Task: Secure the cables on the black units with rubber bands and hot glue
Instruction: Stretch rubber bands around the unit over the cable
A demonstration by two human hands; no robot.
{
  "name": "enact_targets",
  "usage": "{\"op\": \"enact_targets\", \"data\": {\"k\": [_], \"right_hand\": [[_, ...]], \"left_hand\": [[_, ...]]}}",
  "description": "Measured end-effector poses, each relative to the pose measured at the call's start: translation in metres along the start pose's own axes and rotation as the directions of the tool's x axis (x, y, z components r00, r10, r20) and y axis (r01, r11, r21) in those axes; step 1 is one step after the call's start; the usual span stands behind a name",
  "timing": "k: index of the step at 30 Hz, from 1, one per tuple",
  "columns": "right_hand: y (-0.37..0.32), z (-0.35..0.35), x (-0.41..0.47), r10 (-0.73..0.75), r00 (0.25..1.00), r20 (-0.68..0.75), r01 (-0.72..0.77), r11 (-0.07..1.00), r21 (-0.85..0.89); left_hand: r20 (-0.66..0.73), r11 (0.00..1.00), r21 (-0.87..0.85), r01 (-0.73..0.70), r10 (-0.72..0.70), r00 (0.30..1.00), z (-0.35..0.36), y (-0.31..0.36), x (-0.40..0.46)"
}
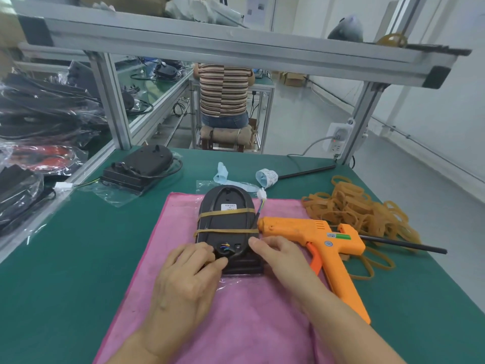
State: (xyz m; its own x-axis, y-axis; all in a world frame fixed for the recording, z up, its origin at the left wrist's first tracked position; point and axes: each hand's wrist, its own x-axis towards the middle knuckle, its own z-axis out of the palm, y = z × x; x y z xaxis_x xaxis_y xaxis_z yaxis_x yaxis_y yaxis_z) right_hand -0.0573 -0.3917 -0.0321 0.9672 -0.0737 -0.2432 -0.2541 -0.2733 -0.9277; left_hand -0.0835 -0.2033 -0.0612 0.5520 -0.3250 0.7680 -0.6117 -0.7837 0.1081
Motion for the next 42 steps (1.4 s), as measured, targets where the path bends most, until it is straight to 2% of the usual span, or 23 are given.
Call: {"op": "enact_targets", "data": {"k": [8, 11, 13, 15, 17, 19, 21, 25, 29, 31, 35, 39, 42], "right_hand": [[-0.020, 0.009, 0.000, 0.088, 0.989, 0.119, -0.110, 0.976, 0.188], [-0.022, 0.012, 0.003, 0.084, 0.993, 0.082, -0.097, 0.981, 0.168], [-0.020, 0.012, 0.007, 0.059, 0.997, 0.044, -0.061, 0.997, 0.043], [-0.016, 0.012, 0.006, -0.078, 0.997, -0.027, 0.069, 0.969, -0.237], [-0.011, 0.008, 0.003, -0.346, 0.938, -0.024, 0.314, 0.876, -0.367], [-0.007, 0.000, 0.002, -0.534, 0.841, 0.086, 0.526, 0.772, -0.357], [-0.006, -0.006, 0.001, -0.586, 0.777, 0.229, 0.627, 0.690, -0.362], [-0.013, -0.007, 0.005, -0.673, 0.641, 0.369, 0.757, 0.477, -0.446], [-0.018, -0.007, 0.010, -0.694, 0.527, 0.490, 0.841, 0.344, -0.417], [-0.018, -0.008, 0.010, -0.724, 0.490, 0.486, 0.861, 0.314, -0.401], [-0.018, -0.008, 0.013, -0.755, 0.452, 0.474, 0.873, 0.265, -0.410], [-0.008, -0.003, 0.007, -0.837, 0.374, 0.399, 0.866, 0.161, -0.474], [-0.004, -0.003, 0.004, -0.843, 0.359, 0.401, 0.864, 0.138, -0.484]], "left_hand": [[-0.068, 0.959, -0.088, 0.269, -0.275, 0.959, 0.015, 0.016, 0.015], [-0.102, 0.959, -0.095, 0.268, -0.277, 0.955, 0.019, 0.015, 0.018], [-0.096, 0.975, -0.060, 0.212, -0.217, 0.972, 0.020, 0.014, 0.019], [-0.088, 0.990, 0.006, 0.138, -0.137, 0.987, 0.021, 0.015, 0.019], [-0.079, 0.994, 0.056, 0.097, -0.092, 0.993, 0.021, 0.016, 0.019], [-0.078, 0.992, 0.082, 0.092, -0.086, 0.993, 0.020, 0.015, 0.019], [-0.076, 0.992, 0.090, 0.094, -0.087, 0.993, 0.020, 0.015, 0.020], [-0.068, 0.993, 0.098, 0.070, -0.063, 0.996, 0.018, 0.018, 0.021], [-0.052, 0.991, 0.136, 0.009, -0.002, 0.999, 0.013, 0.016, 0.020], [-0.037, 0.993, 0.114, -0.011, 0.015, 0.999, 0.012, 0.013, 0.018], [-0.012, 0.999, -0.037, -0.022, 0.022, 1.000, 0.008, 0.008, 0.011], [-0.007, 0.999, -0.010, -0.036, 0.036, 0.999, 0.008, 0.011, 0.005], [0.020, 0.997, 0.035, -0.065, 0.065, 0.998, 0.008, 0.011, -0.002]]}}
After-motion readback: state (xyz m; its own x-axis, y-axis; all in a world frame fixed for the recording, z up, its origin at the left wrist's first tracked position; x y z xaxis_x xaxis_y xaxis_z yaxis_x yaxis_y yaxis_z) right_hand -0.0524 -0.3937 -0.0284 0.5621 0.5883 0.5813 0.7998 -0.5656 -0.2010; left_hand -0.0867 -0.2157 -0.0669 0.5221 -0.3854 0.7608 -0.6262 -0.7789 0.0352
